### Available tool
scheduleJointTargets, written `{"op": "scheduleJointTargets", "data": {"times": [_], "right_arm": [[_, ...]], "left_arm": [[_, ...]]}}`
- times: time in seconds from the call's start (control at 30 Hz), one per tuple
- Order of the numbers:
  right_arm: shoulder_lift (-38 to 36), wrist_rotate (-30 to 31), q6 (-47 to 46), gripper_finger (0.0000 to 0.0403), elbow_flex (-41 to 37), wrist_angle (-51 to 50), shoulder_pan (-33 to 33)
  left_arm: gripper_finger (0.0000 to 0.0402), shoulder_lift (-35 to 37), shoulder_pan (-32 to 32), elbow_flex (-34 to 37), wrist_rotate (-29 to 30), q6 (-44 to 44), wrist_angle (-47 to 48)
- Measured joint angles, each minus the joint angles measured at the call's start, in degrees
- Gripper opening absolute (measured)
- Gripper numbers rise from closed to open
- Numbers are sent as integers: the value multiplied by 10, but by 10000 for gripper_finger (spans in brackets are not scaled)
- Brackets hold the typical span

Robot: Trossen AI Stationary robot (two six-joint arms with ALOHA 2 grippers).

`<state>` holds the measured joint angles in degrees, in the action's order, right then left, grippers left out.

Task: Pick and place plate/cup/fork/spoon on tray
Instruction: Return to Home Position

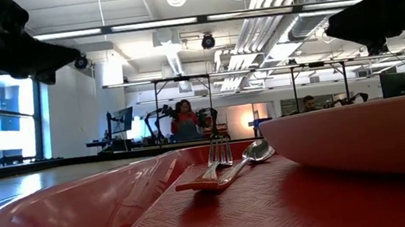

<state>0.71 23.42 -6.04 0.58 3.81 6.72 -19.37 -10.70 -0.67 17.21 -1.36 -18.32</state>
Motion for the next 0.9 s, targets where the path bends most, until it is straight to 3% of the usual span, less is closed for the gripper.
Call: {"op": "scheduleJointTargets", "data": {"times": [0.17, 0.3, 0.57, 0.9], "right_arm": [[1, 1, 17, 179, 0, 0, 0], [1, 2, 103, 179, 0, 0, 0], [-3, 24, 105, 179, 0, 2, -27], [8, 14, 93, 179, 0, 1, -42]], "left_arm": [[0, -1, 2, 0, 27, -3, 75], [0, 5, 2, 0, 20, -34, 46], [0, 69, 33, 0, 4, -117, 80], [0, 104, 196, 0, -265, -136, 150]]}}
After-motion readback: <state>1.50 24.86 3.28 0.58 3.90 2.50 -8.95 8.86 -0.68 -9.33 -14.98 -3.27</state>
